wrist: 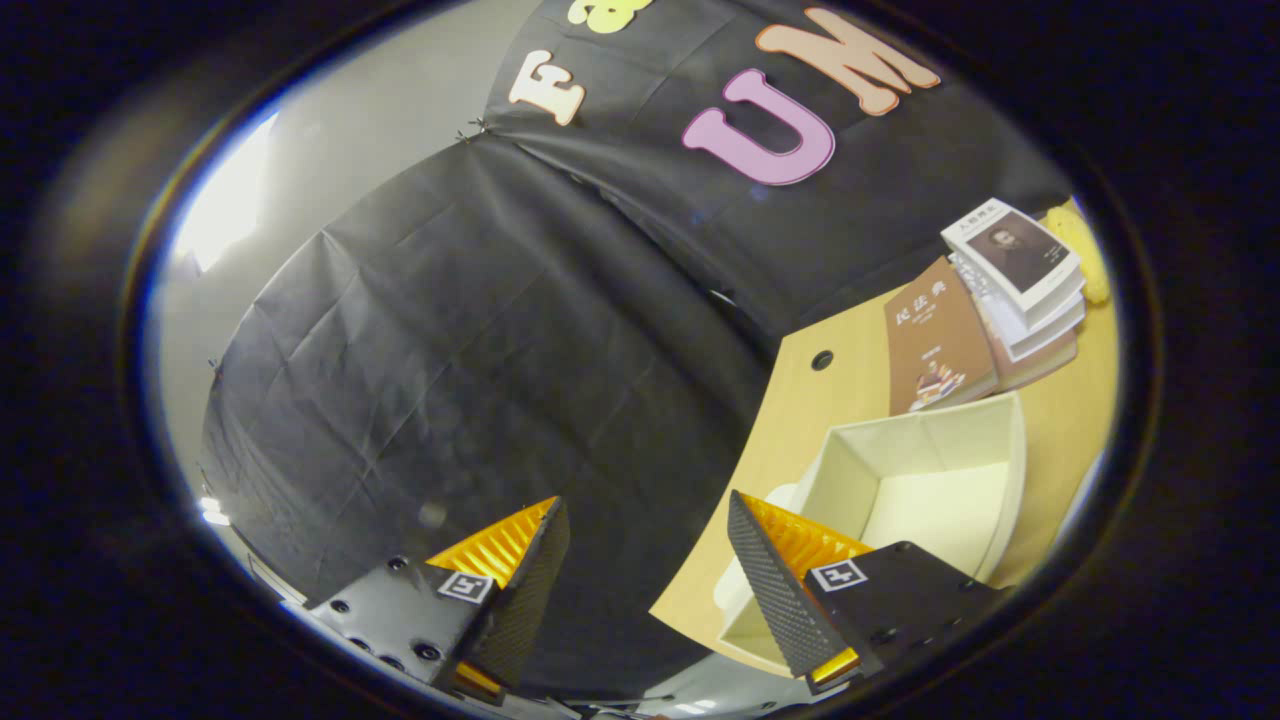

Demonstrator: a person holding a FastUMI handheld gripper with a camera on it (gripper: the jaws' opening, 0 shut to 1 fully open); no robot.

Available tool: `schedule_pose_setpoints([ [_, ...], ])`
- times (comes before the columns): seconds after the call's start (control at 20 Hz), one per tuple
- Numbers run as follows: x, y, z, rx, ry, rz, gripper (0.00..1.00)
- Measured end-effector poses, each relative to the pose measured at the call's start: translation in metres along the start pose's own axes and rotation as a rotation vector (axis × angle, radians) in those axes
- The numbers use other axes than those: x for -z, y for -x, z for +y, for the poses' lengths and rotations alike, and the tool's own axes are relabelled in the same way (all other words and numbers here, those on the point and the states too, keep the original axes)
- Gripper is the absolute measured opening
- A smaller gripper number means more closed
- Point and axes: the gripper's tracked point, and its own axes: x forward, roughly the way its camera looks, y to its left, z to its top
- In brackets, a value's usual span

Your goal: Open the storage box then place both shoes into the box .Put the left shoe in first, then the right shoe, with the right side of both shoes facing outward in a uniform manner.

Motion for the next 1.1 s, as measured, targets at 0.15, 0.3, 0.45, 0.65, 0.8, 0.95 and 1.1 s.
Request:
schedule_pose_setpoints([
  [0.15,-0.013,0.027,-0.027,0.052,0.049,-0.008,0.99],
  [0.3,-0.025,0.056,-0.059,0.122,0.119,-0.024,0.99],
  [0.45,-0.035,0.087,-0.095,0.198,0.193,-0.028,1.00],
  [0.65,-0.041,0.126,-0.144,0.281,0.219,-0.027,1.00],
  [0.8,-0.040,0.155,-0.183,0.348,0.243,-0.022,1.00],
  [0.95,-0.035,0.177,-0.220,0.412,0.289,0.002,1.00],
  [1.1,-0.018,0.193,-0.256,0.464,0.313,0.053,1.00],
])
